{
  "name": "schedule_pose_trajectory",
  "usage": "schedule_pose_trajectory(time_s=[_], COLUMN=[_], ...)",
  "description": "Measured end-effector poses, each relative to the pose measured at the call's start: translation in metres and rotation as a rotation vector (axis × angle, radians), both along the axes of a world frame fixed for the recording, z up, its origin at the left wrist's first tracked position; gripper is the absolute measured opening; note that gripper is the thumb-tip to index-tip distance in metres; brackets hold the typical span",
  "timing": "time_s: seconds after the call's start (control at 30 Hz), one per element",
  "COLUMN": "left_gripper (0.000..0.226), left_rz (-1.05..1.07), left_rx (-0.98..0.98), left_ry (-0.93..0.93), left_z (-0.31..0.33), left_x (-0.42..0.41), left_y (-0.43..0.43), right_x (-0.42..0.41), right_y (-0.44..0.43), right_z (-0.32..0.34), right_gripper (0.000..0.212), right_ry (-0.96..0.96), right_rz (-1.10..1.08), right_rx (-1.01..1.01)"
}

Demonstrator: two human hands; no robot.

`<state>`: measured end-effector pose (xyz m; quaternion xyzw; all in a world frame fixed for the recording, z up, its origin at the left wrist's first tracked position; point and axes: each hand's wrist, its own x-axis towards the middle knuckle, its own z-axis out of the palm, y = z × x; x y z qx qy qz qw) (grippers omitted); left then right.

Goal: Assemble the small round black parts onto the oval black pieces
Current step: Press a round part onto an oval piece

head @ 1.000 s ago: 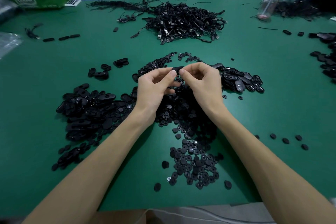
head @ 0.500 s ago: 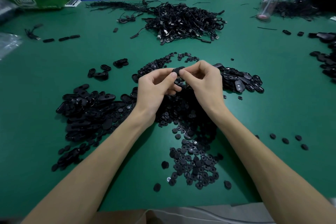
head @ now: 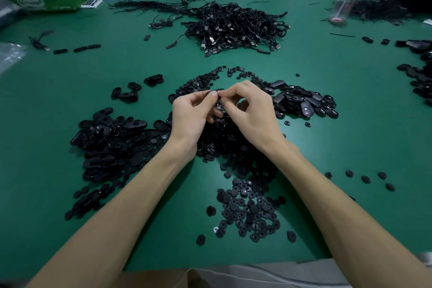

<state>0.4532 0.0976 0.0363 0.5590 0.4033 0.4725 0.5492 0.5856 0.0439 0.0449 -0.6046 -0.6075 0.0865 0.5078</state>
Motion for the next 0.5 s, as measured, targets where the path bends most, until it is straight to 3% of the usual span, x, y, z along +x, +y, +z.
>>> schedule_pose_trajectory(time_s=[0.27, 0.5], left_gripper=[0.012, 0.015], left_rz=[-0.068, -0.083], left_rx=[0.093, 0.179], left_ry=[0.041, 0.105], left_z=[0.0066, 0.0059], left_x=[-0.0023, -0.0058], left_y=[0.0021, 0.0048], right_x=[-0.0001, 0.0017], right_y=[0.0000, -0.0019], right_z=[0.0033, 0.0044], right_gripper=[0.015, 0.011], right_ry=[0.223, 0.211], right_rz=[-0.022, -0.036], right_rx=[0.002, -0.014])
